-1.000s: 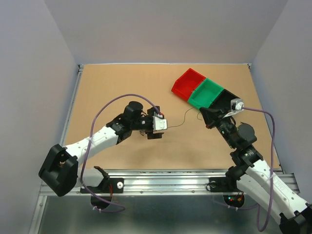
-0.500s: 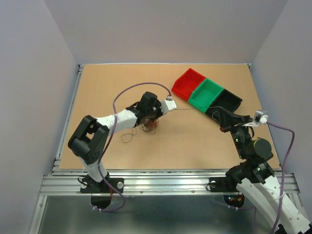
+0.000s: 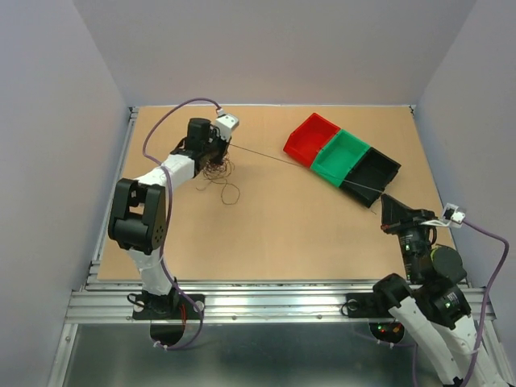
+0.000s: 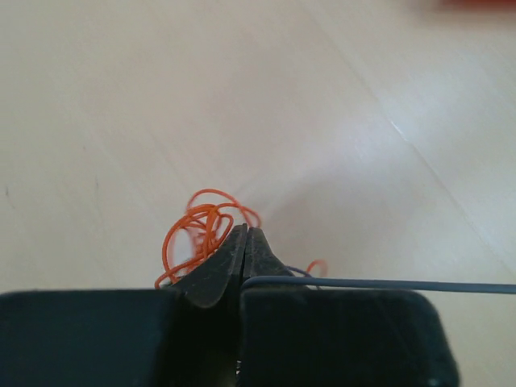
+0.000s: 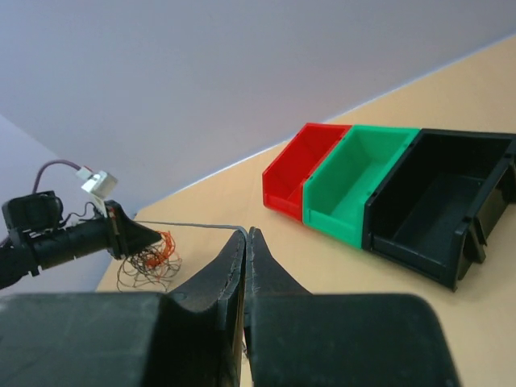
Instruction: Untangle the cables
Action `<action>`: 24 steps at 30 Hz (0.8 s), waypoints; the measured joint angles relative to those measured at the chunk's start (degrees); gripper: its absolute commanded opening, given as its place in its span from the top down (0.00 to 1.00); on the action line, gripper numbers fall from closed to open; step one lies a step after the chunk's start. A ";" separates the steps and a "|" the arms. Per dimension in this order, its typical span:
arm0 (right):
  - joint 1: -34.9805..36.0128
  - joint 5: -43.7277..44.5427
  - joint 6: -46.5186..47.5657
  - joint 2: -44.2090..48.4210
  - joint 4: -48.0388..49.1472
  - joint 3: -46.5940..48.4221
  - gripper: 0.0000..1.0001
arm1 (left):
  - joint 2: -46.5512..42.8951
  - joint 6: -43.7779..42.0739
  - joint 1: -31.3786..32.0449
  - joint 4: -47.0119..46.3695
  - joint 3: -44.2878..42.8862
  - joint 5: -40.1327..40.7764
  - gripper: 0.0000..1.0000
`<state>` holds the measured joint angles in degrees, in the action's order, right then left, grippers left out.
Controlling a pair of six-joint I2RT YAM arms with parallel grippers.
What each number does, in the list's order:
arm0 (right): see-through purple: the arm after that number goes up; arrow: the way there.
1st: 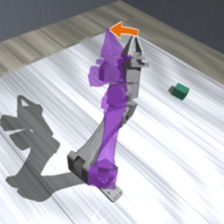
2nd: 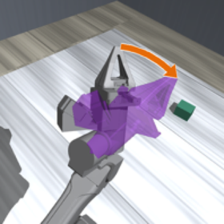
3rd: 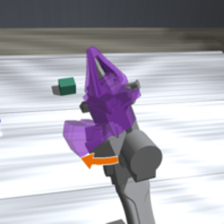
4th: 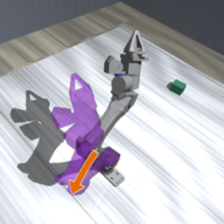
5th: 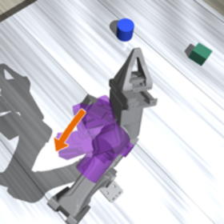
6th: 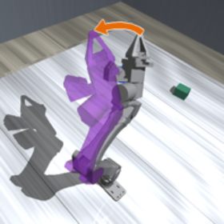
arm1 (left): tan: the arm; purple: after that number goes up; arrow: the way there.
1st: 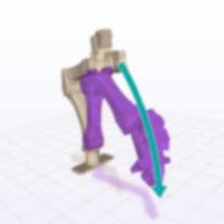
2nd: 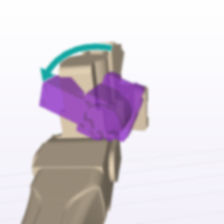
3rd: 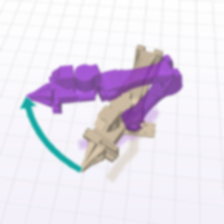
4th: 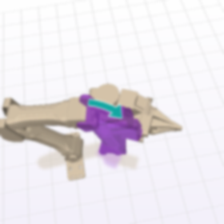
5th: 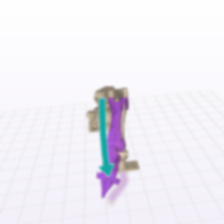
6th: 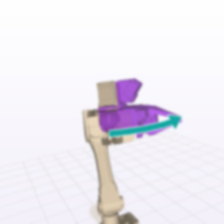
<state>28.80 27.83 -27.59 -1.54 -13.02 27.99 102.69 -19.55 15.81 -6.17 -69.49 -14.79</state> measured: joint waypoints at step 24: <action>-0.33 20.72 -6.08 1.38 -2.93 2.05 0.66 | -16.46 22.36 -25.33 -16.79 13.35 -1.46 1.00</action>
<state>28.47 48.56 -33.67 -0.16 -15.94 30.04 86.24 2.81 -9.52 -22.96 -56.14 -16.25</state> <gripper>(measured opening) 0.025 0.073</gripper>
